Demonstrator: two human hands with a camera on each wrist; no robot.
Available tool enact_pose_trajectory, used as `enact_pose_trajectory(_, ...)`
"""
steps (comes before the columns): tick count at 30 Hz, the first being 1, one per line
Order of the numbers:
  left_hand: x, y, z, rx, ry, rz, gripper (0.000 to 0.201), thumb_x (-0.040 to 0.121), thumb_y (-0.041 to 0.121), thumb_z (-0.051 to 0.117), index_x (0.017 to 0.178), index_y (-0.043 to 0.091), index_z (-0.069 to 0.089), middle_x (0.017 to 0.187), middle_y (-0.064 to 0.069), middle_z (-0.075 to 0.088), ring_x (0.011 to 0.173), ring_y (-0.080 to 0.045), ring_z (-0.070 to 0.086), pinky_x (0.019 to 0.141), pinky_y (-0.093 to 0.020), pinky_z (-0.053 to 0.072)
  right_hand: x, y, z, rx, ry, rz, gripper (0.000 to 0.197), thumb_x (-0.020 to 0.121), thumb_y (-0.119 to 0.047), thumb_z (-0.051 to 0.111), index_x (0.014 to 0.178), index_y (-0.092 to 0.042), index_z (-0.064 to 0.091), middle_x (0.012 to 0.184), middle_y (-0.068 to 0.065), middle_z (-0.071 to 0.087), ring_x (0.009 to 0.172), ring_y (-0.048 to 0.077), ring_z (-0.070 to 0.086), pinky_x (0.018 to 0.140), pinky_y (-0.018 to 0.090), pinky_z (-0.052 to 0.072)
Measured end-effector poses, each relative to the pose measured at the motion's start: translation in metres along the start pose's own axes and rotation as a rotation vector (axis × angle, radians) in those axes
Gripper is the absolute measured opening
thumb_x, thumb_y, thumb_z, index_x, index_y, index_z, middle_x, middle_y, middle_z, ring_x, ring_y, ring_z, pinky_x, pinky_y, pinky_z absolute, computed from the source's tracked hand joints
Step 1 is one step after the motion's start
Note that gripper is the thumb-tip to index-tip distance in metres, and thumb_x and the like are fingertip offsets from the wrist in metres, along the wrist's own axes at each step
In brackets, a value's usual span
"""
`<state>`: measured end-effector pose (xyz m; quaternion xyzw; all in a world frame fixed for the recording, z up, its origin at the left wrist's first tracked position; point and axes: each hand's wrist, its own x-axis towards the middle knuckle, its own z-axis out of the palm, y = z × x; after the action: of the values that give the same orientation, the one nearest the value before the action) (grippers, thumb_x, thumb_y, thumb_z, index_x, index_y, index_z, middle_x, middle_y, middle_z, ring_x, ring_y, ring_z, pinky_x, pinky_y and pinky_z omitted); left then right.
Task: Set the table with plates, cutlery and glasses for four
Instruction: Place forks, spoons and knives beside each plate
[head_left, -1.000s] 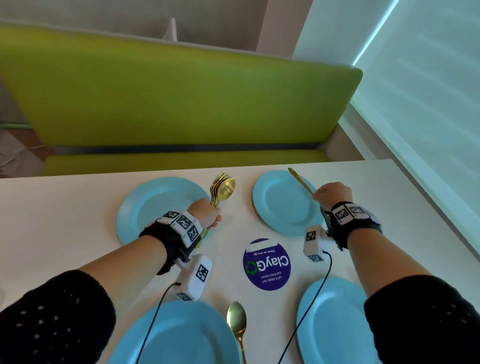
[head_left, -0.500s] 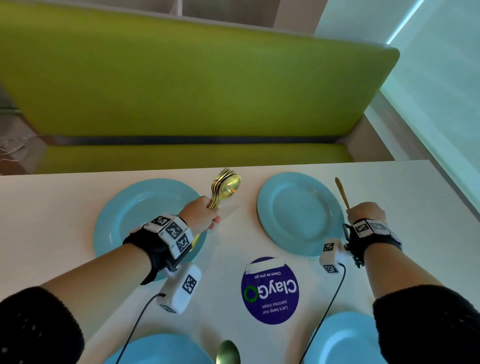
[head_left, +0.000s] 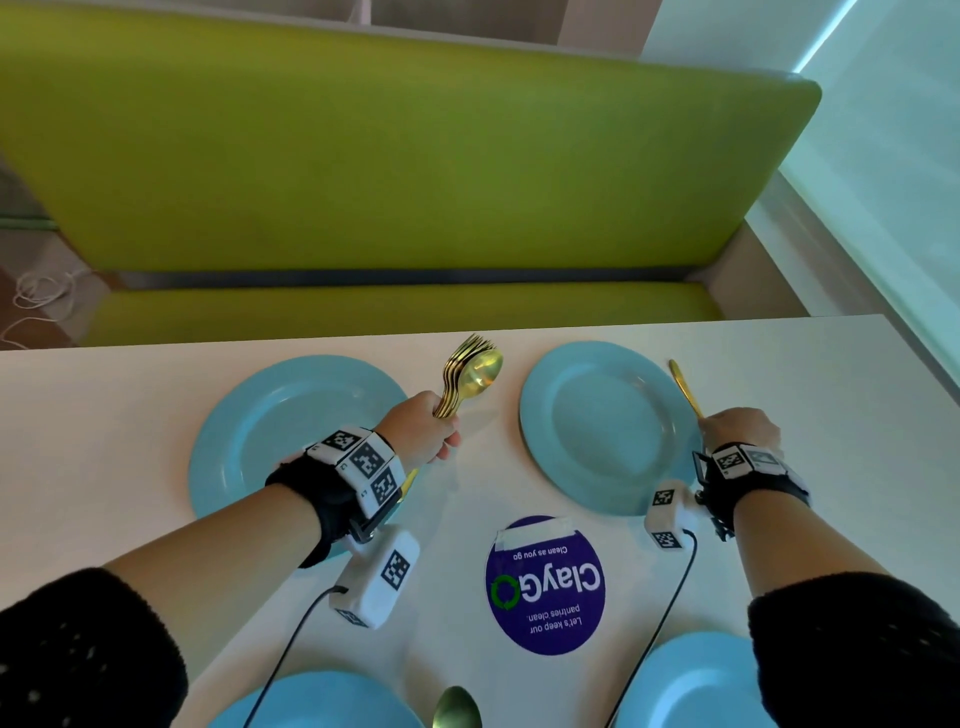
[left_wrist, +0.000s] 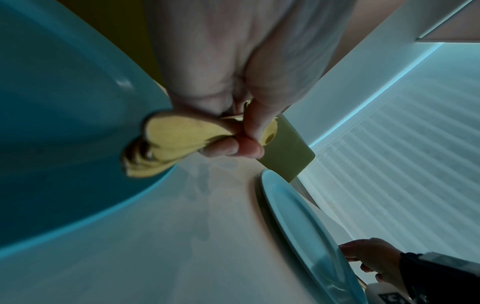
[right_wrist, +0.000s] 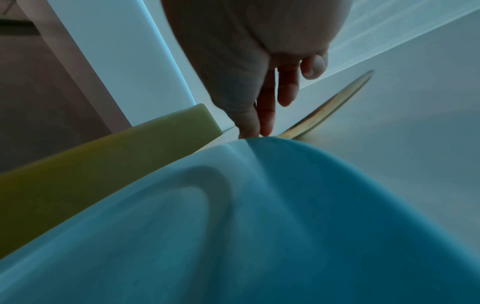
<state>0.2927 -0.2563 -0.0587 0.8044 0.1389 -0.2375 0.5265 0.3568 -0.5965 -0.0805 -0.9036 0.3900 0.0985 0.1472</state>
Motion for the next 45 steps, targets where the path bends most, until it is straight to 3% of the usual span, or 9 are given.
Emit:
enact_pose_trajectory(11,-0.004,-0.002,0.003,-0.021,0.003,-0.002,0.021,0.096,0.012,0.043,0.077,0.018,0.045,0.074,0.002,0.059,0.059,-0.011,0.051,0.055,-0.020,0.041,0.005,0.002,0.002,-0.005,0.001,-0.056,0.029,0.086,-0.033,0.061,0.091,-0.007,0.074,0.079,0.013,0.063,0.073,0.029,0.055,0.068,0.030,0.047)
enact_pose_trajectory(16,-0.012,-0.003,0.000,-0.033,-0.014,-0.016,0.019,0.096,0.011,0.048,0.077,0.016,0.047,0.074,0.002,0.061,0.060,-0.011,0.053,0.055,-0.019,0.042,-0.020,-0.010,-0.012,-0.077,0.127,-0.129,0.025,0.091,-0.020,0.052,0.104,-0.010,0.071,0.109,0.016,0.066,0.106,0.035,0.058,0.088,0.037,0.049)
enact_pose_trajectory(20,-0.022,-0.004,-0.002,-0.040,-0.012,-0.025,0.013,0.094,0.012,0.052,0.081,0.012,0.050,0.073,0.002,0.062,0.057,-0.008,0.053,0.051,-0.017,0.041,-0.066,-0.033,-0.015,-0.008,0.191,-0.489,0.024,0.090,-0.015,0.052,0.102,-0.010,0.072,0.107,0.018,0.068,0.103,0.037,0.059,0.087,0.037,0.048)
enact_pose_trajectory(23,-0.033,-0.001,-0.003,-0.010,-0.019,-0.003,0.010,0.092,0.013,0.056,0.083,0.011,0.052,0.070,0.004,0.063,0.040,0.003,0.051,0.045,-0.012,0.039,-0.122,-0.050,-0.011,0.099,0.052,-0.806,0.017,0.087,-0.014,0.062,0.098,-0.009,0.075,0.102,0.011,0.071,0.098,0.029,0.064,0.090,0.028,0.042)
enact_pose_trajectory(25,-0.043,0.002,-0.004,0.018,-0.047,0.008,0.014,0.091,0.014,0.057,0.078,0.011,0.055,0.068,0.004,0.063,0.031,0.005,0.046,0.043,-0.011,0.038,-0.161,-0.059,-0.005,0.071,-0.038,-0.958,0.018,0.086,-0.016,0.064,0.100,-0.011,0.074,0.102,0.009,0.071,0.099,0.026,0.063,0.090,0.029,0.042)
enact_pose_trajectory(30,-0.071,0.001,-0.010,-0.016,-0.155,-0.008,0.017,0.089,0.006,0.058,0.076,0.010,0.048,0.069,-0.002,0.065,0.046,-0.006,0.047,0.043,-0.015,0.036,-0.235,-0.070,0.011,-0.092,-0.162,-1.208,0.023,0.091,-0.022,0.057,0.108,-0.018,0.072,0.112,0.003,0.068,0.107,0.021,0.055,0.092,0.035,0.046)
enact_pose_trajectory(35,-0.096,-0.009,-0.026,0.070,-0.221,0.007,0.009,0.086,0.003,0.060,0.078,0.004,0.057,0.053,0.004,0.064,0.045,-0.007,0.046,0.042,-0.014,0.036,-0.272,-0.070,0.010,-0.191,-0.210,-1.227,0.024,0.093,-0.024,0.054,0.108,-0.020,0.072,0.109,0.006,0.069,0.104,0.024,0.058,0.086,0.034,0.048)
enact_pose_trajectory(40,-0.111,-0.016,-0.039,0.019,-0.233,0.009,0.003,0.085,0.000,0.056,0.084,0.003,0.055,0.072,-0.005,0.065,0.054,-0.011,0.049,0.045,-0.017,0.036,-0.287,-0.071,0.007,-0.268,-0.251,-1.244,0.025,0.092,-0.026,0.052,0.110,-0.021,0.071,0.112,0.005,0.066,0.109,0.021,0.053,0.091,0.036,0.046)
enact_pose_trajectory(45,-0.110,-0.017,-0.058,-0.144,-0.112,-0.050,0.018,0.091,0.009,0.041,0.078,0.003,0.052,0.066,-0.009,0.065,0.039,-0.010,0.055,0.042,-0.019,0.036,-0.288,-0.080,0.010,-0.214,-0.227,-1.258,0.020,0.090,-0.022,0.058,0.100,-0.020,0.075,0.107,0.005,0.065,0.105,0.021,0.050,0.085,0.031,0.042)
